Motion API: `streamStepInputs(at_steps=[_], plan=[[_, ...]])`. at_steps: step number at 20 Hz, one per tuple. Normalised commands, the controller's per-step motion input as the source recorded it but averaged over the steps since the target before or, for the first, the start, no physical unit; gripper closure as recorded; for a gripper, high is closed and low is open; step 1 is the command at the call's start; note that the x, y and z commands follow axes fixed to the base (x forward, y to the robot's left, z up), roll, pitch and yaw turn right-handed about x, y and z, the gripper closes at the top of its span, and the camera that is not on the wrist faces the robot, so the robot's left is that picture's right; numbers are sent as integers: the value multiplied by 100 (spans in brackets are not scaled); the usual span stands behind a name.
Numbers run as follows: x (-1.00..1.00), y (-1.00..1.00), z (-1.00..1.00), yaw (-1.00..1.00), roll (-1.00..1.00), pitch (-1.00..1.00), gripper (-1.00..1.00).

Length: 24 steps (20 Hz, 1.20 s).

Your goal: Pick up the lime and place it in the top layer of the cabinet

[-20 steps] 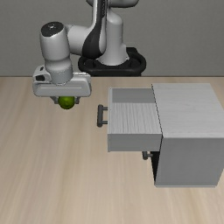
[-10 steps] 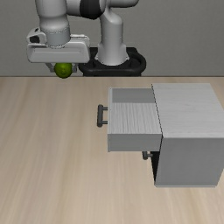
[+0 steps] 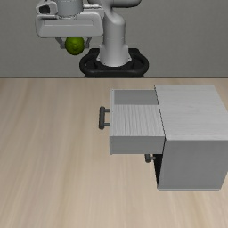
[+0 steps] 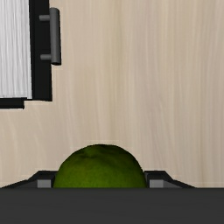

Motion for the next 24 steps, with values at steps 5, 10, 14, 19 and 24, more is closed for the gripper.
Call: streamStepInputs(at_steps=[5, 10, 14, 19, 24], plan=[[0, 100, 0, 0, 0, 0, 100], [0, 100, 0, 0, 0, 0, 100], [25, 100, 0, 0, 0, 0, 100], [100, 0, 0, 0, 0, 0, 100], [100, 0, 0, 0, 0, 0, 100]])
